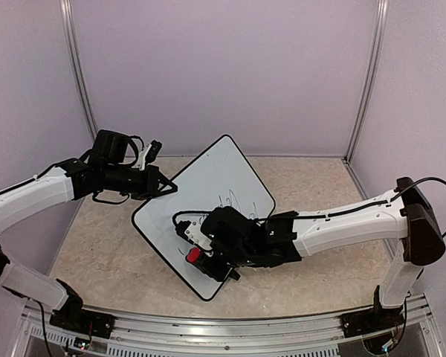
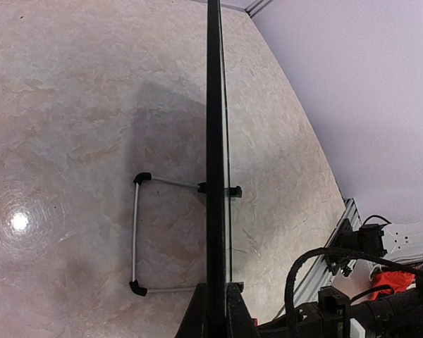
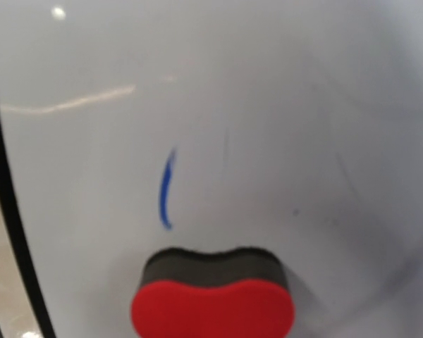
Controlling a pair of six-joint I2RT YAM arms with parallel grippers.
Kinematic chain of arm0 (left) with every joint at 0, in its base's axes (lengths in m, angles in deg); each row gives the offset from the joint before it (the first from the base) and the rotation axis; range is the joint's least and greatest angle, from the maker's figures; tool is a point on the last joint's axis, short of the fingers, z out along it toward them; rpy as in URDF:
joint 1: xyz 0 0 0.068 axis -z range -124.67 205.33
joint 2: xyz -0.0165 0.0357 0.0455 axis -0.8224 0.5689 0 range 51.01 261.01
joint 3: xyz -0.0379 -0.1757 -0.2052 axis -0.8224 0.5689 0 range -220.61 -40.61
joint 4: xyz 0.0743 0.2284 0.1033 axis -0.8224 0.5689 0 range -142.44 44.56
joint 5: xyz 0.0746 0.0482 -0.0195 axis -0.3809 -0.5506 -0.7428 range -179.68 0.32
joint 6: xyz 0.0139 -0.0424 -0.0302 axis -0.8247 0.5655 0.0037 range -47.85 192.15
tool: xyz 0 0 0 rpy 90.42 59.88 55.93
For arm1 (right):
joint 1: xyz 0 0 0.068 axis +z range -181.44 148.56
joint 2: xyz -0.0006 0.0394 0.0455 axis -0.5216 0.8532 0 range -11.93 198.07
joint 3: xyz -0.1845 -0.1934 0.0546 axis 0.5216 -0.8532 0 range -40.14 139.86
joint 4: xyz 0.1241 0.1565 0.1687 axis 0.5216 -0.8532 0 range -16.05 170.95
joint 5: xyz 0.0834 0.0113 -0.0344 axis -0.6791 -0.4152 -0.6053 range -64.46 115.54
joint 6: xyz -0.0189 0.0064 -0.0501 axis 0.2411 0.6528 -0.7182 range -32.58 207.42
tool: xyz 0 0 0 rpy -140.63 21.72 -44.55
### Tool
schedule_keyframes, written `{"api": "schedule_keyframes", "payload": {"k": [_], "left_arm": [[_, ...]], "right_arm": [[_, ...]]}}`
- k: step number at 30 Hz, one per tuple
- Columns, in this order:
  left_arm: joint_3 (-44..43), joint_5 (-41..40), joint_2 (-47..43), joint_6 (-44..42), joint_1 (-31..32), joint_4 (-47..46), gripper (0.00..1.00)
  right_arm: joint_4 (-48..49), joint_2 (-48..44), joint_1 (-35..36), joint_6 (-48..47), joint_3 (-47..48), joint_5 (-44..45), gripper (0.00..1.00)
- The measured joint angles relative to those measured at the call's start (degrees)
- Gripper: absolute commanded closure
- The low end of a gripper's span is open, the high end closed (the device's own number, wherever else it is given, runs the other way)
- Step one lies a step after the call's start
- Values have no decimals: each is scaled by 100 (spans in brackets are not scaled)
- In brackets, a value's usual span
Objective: Erase the whiteboard
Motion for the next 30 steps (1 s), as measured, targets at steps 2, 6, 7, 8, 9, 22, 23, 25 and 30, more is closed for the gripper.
{"api": "schedule_keyframes", "payload": {"k": [2, 6, 7, 8, 9, 22, 23, 25, 30], "left_arm": [[13, -7, -11, 11, 2, -4, 100], [55, -11, -35, 44, 2, -42, 100], [70, -13, -46, 59, 2, -57, 100], [83, -17, -50, 68, 2, -66, 100], [85, -17, -52, 72, 0, -72, 100], [83, -61, -50, 76, 20, -74, 100], [83, -61, -50, 74, 20, -74, 100], [83, -61, -48, 59, 15, -74, 100], [81, -37, -46, 33, -42, -74, 90]], "right_arm": [[-2, 0, 11, 22, -7, -7, 78], [-146, 11, 11, 0, 114, 2, 78], [-221, 39, 11, -24, 214, 2, 78], [-278, 90, 11, -57, 352, -2, 78], [-337, 157, 11, -94, 529, -7, 78], [-109, 184, 11, -269, 601, -22, 78], [-92, 125, 11, -240, 424, -24, 78], [-81, 26, 13, -179, 125, -42, 78], [-94, -63, 13, -85, -153, -57, 78]]}}
